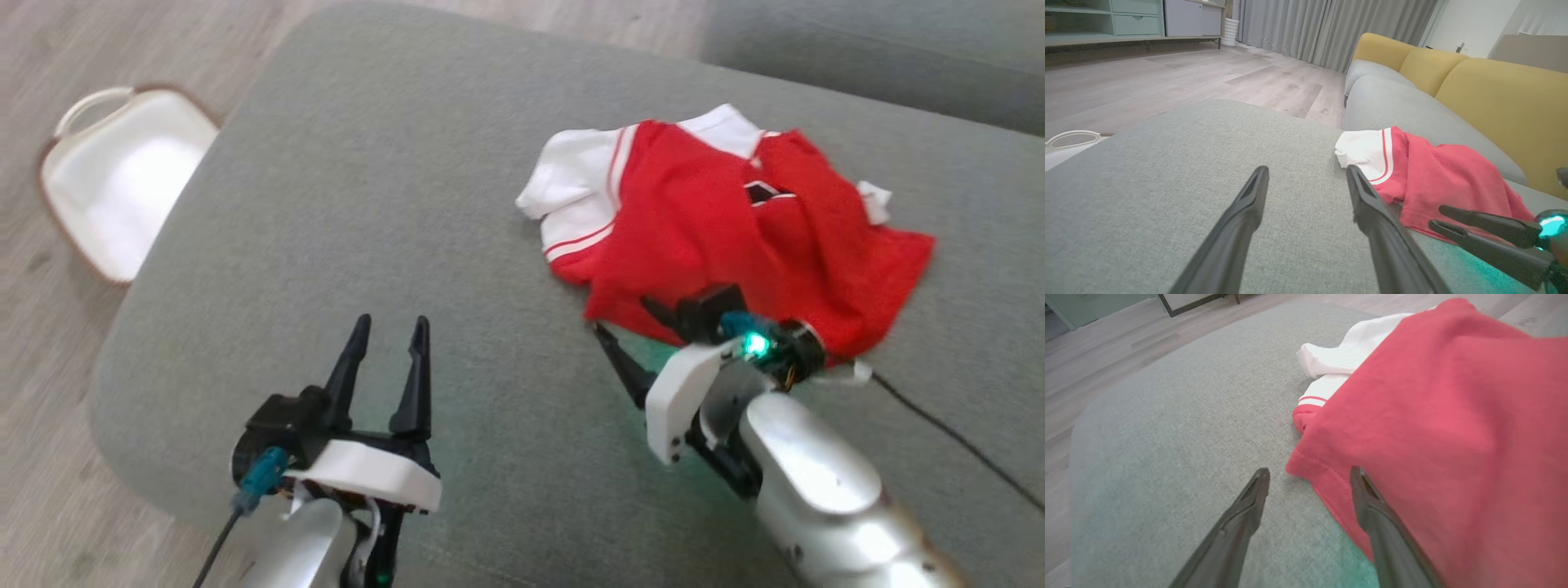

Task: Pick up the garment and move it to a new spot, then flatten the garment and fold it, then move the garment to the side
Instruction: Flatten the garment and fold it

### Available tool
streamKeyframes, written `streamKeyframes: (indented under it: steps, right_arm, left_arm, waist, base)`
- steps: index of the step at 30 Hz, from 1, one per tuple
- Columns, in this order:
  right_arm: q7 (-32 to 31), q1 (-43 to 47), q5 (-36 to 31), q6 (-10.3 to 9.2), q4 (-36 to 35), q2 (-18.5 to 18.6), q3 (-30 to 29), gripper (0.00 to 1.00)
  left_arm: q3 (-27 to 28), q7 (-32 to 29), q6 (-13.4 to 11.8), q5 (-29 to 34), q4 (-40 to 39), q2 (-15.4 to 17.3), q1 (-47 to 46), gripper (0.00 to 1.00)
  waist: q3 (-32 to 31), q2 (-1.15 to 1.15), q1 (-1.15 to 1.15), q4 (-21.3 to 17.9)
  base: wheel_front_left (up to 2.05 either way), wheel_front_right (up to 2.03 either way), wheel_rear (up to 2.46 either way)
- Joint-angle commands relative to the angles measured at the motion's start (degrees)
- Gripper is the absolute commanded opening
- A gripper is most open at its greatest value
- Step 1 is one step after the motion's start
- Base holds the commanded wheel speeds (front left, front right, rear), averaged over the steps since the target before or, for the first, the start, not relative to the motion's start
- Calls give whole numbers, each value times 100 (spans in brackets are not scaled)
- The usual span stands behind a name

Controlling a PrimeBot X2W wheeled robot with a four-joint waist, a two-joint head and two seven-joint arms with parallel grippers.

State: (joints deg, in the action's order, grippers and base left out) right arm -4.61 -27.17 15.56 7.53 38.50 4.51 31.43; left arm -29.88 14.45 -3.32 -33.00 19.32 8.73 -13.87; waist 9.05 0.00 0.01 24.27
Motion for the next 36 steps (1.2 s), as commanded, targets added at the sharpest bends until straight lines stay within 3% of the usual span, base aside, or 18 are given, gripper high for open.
streamKeyframes:
  steps: [1, 9, 18, 19, 20, 21, 23, 24, 36]
  right_arm:
    - [10, -287, 44, -4, -35, -52, 105, 100]
    - [64, -988, 206, -4, 1113, -57, 235, 100]
    - [190, -1220, 404, -4, 1777, -105, 565, 100]
    - [214, -1229, 435, -4, 1818, -110, 605, 93]
    - [237, -1236, 467, -4, 1855, -115, 645, 71]
    - [237, -1236, 467, -4, 1855, -115, 645, 71]
    - [281, -1256, 538, -4, 1920, -125, 715, 16]
    - [301, -1269, 573, -4, 1945, -129, 749, 0]
    - [713, -1315, 1015, -4, 2073, -152, 987, 0]
  left_arm:
    - [173, 54, 30, 77, -92, 20, -246, 100]
    - [307, 54, 214, 181, 117, -239, -296, 100]
    - [488, 54, 336, 352, 245, -371, -268, 100]
    - [501, 54, 348, 371, 258, -380, -270, 100]
    - [514, 54, 360, 388, 270, -387, -272, 100]
    - [514, 54, 360, 388, 270, -387, -272, 100]
    - [540, 54, 384, 419, 294, -399, -271, 100]
    - [552, 54, 395, 435, 306, -403, -272, 100]
    - [744, 54, 440, 590, 368, -373, -216, 100]
  waist:
    - [126, 0, -1, 172]
    - [299, 0, -1, 503]
    - [292, 0, -1, 502]
    - [284, 0, -1, 480]
    - [271, 0, -1, 455]
    - [271, 0, -1, 455]
    - [247, 0, -1, 390]
    - [237, 0, -1, 359]
    - [-88, 0, -1, -178]
  base:
    - [0, 0, 0]
    - [0, 0, 0]
    - [0, 0, 0]
    - [0, 0, 0]
    - [0, 0, 0]
    - [0, 0, 0]
    - [0, 0, 0]
    - [0, 0, 0]
    - [0, 0, 0]
